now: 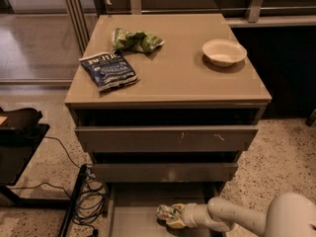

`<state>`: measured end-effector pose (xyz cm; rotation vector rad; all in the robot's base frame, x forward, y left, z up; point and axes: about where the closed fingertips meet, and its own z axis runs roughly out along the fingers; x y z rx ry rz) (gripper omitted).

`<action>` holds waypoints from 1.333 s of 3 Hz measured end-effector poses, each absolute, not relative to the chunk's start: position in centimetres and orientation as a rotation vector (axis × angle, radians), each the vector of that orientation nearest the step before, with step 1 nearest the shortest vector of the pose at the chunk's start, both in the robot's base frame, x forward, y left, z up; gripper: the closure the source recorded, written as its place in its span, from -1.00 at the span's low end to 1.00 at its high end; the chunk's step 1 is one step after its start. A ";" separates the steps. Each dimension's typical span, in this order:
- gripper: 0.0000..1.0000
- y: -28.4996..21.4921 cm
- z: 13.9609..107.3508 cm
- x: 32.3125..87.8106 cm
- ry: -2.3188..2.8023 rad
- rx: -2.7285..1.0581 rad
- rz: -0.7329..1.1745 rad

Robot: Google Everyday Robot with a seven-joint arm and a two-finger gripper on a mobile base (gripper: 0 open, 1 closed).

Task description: Pick 7up can from bottom drawer and place on counter

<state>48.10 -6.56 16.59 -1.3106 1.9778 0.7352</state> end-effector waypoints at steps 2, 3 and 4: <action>1.00 -10.0 23.8 45.9 1.905 -1.345 0.768; 1.00 -11.6 29.4 45.6 1.847 -1.379 0.717; 1.00 -13.0 35.2 45.9 1.800 -1.410 0.635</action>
Offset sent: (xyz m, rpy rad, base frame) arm -0.0337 -0.0624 0.1285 0.0602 -0.0602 0.0764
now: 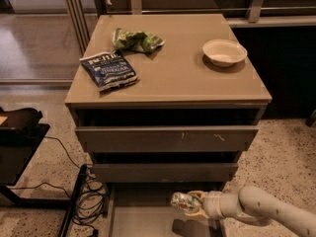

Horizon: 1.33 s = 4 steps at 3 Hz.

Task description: Pick 7up can from bottom drawer and place on counter

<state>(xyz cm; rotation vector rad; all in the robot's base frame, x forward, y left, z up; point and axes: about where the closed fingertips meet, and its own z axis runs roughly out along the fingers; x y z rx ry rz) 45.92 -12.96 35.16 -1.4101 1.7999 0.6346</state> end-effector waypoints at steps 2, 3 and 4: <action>1.00 -14.3 40.7 46.8 1.771 -1.439 0.568; 1.00 -14.5 42.8 46.6 1.753 -1.457 0.530; 1.00 -15.1 47.7 46.4 1.714 -1.484 0.455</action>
Offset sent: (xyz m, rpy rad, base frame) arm 0.0053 -0.0137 0.0500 -0.0133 -0.0519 -0.0057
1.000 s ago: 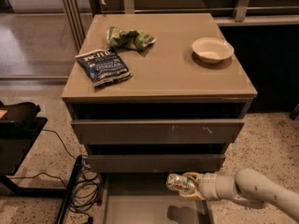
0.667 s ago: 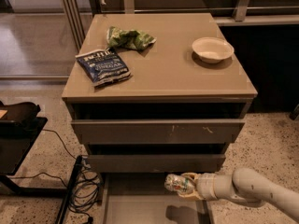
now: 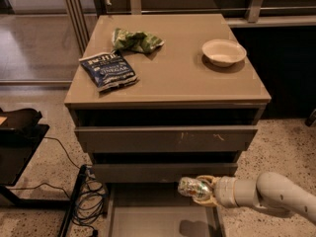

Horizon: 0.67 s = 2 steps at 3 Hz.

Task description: Pick 7up can from bottom drawer and place on counter

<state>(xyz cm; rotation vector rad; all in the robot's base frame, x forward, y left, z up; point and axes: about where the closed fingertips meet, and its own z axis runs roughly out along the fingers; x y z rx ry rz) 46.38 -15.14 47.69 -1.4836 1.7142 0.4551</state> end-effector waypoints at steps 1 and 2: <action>1.00 -15.7 52.9 46.3 1.662 -1.523 0.394; 1.00 -16.5 58.0 46.4 1.612 -1.547 0.348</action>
Offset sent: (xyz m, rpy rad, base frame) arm 0.0021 -0.0270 0.1677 -0.0621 -0.1871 0.0589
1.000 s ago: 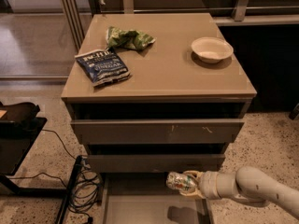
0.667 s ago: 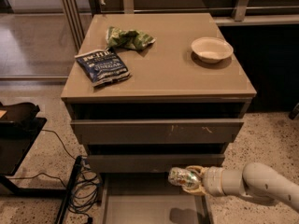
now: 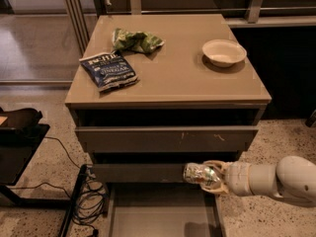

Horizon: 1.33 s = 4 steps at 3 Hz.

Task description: Pick 7up can from bottom drawer and place on counter

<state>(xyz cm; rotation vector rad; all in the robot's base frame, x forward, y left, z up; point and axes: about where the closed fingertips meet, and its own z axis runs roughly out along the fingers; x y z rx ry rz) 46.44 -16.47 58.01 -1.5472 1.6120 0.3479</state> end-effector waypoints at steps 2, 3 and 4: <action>1.00 -17.2 69.1 44.9 1.496 -1.585 0.250; 1.00 -17.2 69.1 44.9 1.496 -1.585 0.250; 1.00 -16.7 70.8 45.1 1.447 -1.605 0.226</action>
Offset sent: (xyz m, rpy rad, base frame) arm -0.0259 -0.0130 0.1763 -0.0247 -0.2075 0.0444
